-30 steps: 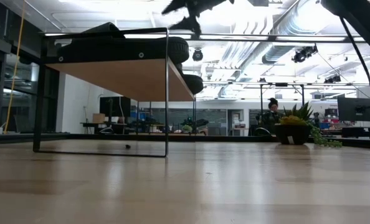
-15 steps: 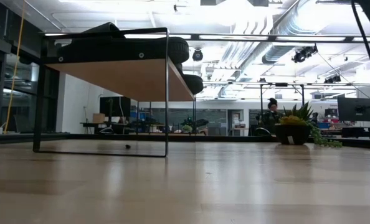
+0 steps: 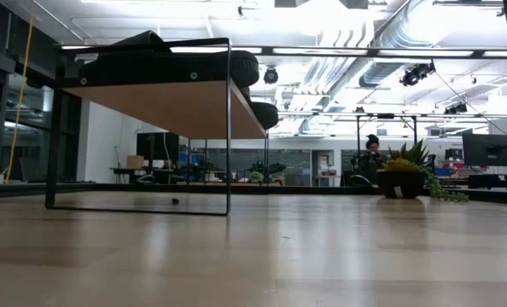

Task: Pick and place slides into the shelf
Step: Return to Home Position

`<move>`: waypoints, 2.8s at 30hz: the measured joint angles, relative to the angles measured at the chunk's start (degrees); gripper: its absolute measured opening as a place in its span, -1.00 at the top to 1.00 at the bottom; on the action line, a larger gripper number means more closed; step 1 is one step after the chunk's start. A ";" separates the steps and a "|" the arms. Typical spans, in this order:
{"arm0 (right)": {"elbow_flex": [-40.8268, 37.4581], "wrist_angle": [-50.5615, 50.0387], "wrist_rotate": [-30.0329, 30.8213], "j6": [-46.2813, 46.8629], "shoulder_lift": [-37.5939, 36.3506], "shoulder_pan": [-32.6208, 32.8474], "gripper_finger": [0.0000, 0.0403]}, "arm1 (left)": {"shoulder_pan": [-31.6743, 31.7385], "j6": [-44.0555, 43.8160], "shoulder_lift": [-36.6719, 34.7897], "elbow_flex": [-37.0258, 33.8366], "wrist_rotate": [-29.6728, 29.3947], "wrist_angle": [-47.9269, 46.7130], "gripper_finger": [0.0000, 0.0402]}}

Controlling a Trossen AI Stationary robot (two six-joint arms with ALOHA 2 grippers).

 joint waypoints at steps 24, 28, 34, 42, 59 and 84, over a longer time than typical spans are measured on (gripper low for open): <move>0.04 -10.91 22.11 -4.60 -20.34 10.92 -0.32 | -0.02 -1.42 -11.92 -12.80 -0.44 8.97 -0.19; 0.04 -13.97 24.95 -4.94 -22.14 13.34 -0.32 | -0.02 -2.44 -12.50 -15.36 -0.44 9.29 -0.19; -4.40 -15.44 31.89 -4.08 -25.10 17.92 -0.32 | -0.02 -5.65 -15.09 -22.23 0.11 12.66 -0.19; -38.84 8.02 37.79 -1.70 -44.06 21.93 -0.29 | -0.02 -9.94 -21.71 -31.99 0.69 21.85 -0.19; -111.33 98.02 32.33 -4.58 -71.60 22.52 -0.28 | -0.02 -16.64 -34.20 -50.13 0.02 45.00 -0.15; -125.70 93.29 45.21 13.65 -71.88 22.41 -0.28 | 0.00 -24.61 -37.23 -58.15 -3.02 39.67 0.14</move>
